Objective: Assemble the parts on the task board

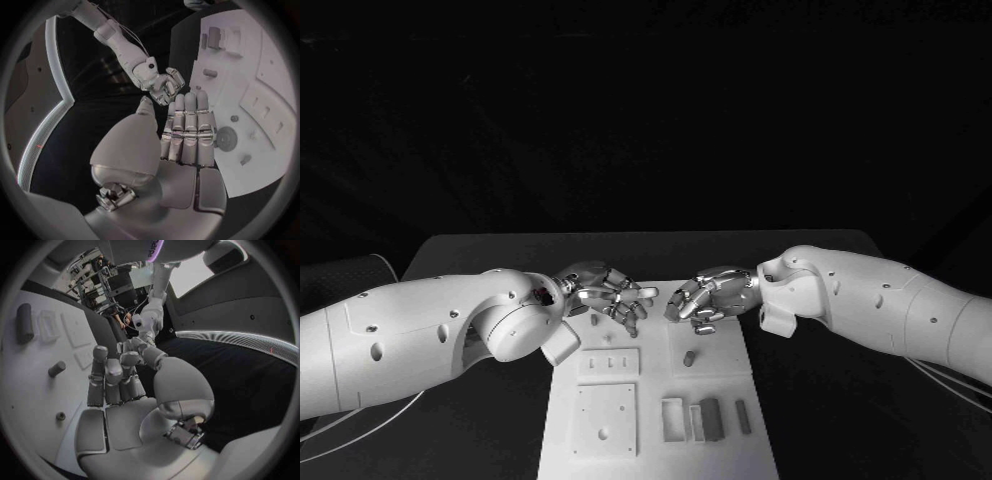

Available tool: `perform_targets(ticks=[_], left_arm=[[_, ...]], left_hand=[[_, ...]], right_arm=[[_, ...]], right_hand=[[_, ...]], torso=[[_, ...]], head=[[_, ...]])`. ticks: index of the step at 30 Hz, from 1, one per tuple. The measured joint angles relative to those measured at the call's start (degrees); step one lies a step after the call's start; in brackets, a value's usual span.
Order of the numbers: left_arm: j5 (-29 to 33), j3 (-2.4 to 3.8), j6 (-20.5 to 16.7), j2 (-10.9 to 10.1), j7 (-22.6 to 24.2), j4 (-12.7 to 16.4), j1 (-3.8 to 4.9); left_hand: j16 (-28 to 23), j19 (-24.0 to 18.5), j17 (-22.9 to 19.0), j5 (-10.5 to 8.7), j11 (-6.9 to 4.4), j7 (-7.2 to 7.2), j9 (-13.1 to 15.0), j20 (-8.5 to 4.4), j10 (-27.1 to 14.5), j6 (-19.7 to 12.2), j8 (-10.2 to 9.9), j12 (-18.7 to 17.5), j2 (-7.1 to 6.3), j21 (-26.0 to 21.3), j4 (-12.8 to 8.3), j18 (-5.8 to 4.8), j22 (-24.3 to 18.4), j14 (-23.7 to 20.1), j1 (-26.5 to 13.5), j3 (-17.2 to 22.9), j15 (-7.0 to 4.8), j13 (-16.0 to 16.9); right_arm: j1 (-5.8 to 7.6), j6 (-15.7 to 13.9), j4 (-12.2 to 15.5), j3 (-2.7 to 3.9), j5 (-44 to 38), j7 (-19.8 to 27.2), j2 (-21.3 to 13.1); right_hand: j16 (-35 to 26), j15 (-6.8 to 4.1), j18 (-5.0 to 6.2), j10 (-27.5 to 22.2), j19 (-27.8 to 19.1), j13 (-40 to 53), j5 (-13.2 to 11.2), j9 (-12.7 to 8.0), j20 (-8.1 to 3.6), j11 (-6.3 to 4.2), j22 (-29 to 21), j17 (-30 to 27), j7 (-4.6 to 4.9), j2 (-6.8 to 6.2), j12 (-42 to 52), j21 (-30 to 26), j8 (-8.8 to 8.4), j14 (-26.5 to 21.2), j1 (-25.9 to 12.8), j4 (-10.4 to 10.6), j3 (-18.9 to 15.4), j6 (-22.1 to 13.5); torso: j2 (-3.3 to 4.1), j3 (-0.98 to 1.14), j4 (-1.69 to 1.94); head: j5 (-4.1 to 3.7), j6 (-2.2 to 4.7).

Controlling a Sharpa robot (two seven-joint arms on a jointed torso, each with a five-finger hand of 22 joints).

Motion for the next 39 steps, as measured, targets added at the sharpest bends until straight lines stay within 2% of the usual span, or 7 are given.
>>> perform_targets(ticks=[10,17,25,30,34,39], left_arm=[[-1.53,0.00,2.26,0.30,-1.88,0.16,0.00],[-0.50,0.01,2.89,0.63,-2.13,0.35,0.00],[0.80,0.01,2.87,0.76,-2.10,0.62,0.00],[0.99,0.01,2.87,0.82,-2.07,0.75,0.00],[0.88,0.01,2.92,0.84,-2.24,0.86,0.00],[0.31,0.01,3.00,0.84,-2.66,0.97,0.00]], left_hand=[[0.00,0.00,0.33,0.00,0.00,0.20,0.05,0.00,0.00,-0.21,0.00,0.00,-0.14,0.00,0.22,-0.06,0.27,0.00,-0.98,0.22,0.00,0.29],[-0.46,0.00,0.66,0.00,0.00,0.20,0.05,0.00,0.00,-0.20,-0.14,-0.35,-0.10,0.00,0.20,-0.13,0.46,0.00,-5.67,0.51,0.00,0.55],[-0.46,0.00,0.87,0.00,0.00,0.20,0.05,0.00,0.00,-0.20,-0.23,-0.44,0.10,0.00,0.12,-0.37,0.68,0.00,-5.87,-0.65,0.00,0.63],[-0.48,0.00,1.11,0.00,0.00,0.20,0.04,0.00,0.00,-0.20,-0.23,-0.44,-0.25,0.00,0.20,-0.39,0.99,0.00,-2.71,-0.92,0.00,0.81],[-0.68,0.00,1.31,0.00,0.17,0.20,0.13,0.00,0.17,-0.21,-0.23,-0.44,-1.20,0.00,0.02,-0.41,1.21,0.00,-0.30,-0.38,0.00,1.03],[-0.68,0.00,1.73,0.00,-0.32,-0.11,0.23,0.00,0.75,0.11,-0.23,-0.44,-2.05,0.00,0.10,-0.42,1.41,0.21,0.54,0.61,0.20,1.33]], right_arm=[[0.00,-0.10,-0.02,0.00,-0.14,0.17,0.22],[0.00,-0.13,0.69,0.00,-0.44,0.19,0.47],[0.00,-0.23,0.84,0.00,-1.10,0.19,0.49],[0.00,-0.24,0.77,0.00,-1.29,0.20,0.49],[0.00,-0.24,0.77,0.00,-1.39,0.21,0.51],[0.00,-0.28,0.75,0.00,-1.44,0.21,0.51]], right_hand=[[0.00,0.00,-0.01,0.00,0.00,-0.01,0.00,-0.01,0.00,0.00,0.00,0.05,0.00,0.00,0.00,0.00,-0.14,-0.01,0.00,0.00,0.00,0.00],[0.00,0.00,0.00,0.00,0.00,-0.01,0.00,0.09,0.00,0.00,0.00,0.10,0.00,0.00,0.00,0.00,-0.16,-0.01,0.00,0.00,0.00,0.00],[0.00,0.06,0.00,0.00,0.00,-0.02,0.00,0.09,0.00,0.00,0.00,0.09,0.00,0.00,0.00,0.00,-0.17,-0.07,0.00,0.00,0.00,0.00],[0.23,0.06,-0.01,0.00,0.00,0.01,0.00,0.13,0.00,0.00,0.00,0.09,0.00,0.00,0.00,0.00,-0.24,-0.08,0.00,0.00,0.00,0.00],[0.23,0.06,0.00,0.00,0.00,0.03,0.00,0.17,0.00,0.00,0.00,0.14,0.00,0.00,0.00,0.00,-0.28,-0.08,0.00,0.00,0.00,0.00],[0.23,0.06,-0.01,0.00,0.00,0.03,0.00,0.17,0.00,0.00,0.00,0.14,0.00,0.00,0.00,0.00,-0.32,-0.08,0.00,0.00,0.00,0.00]], torso=[[-0.01,0.01,0.02],[-0.02,0.02,0.01],[-0.03,0.01,0.01],[-0.04,0.01,0.00],[-0.04,0.01,0.00],[-0.04,0.03,0.00]], head=[[-0.08,-0.18],[0.07,-0.20],[0.11,-0.26],[0.07,-0.28],[0.03,-0.32],[0.00,-0.33]])
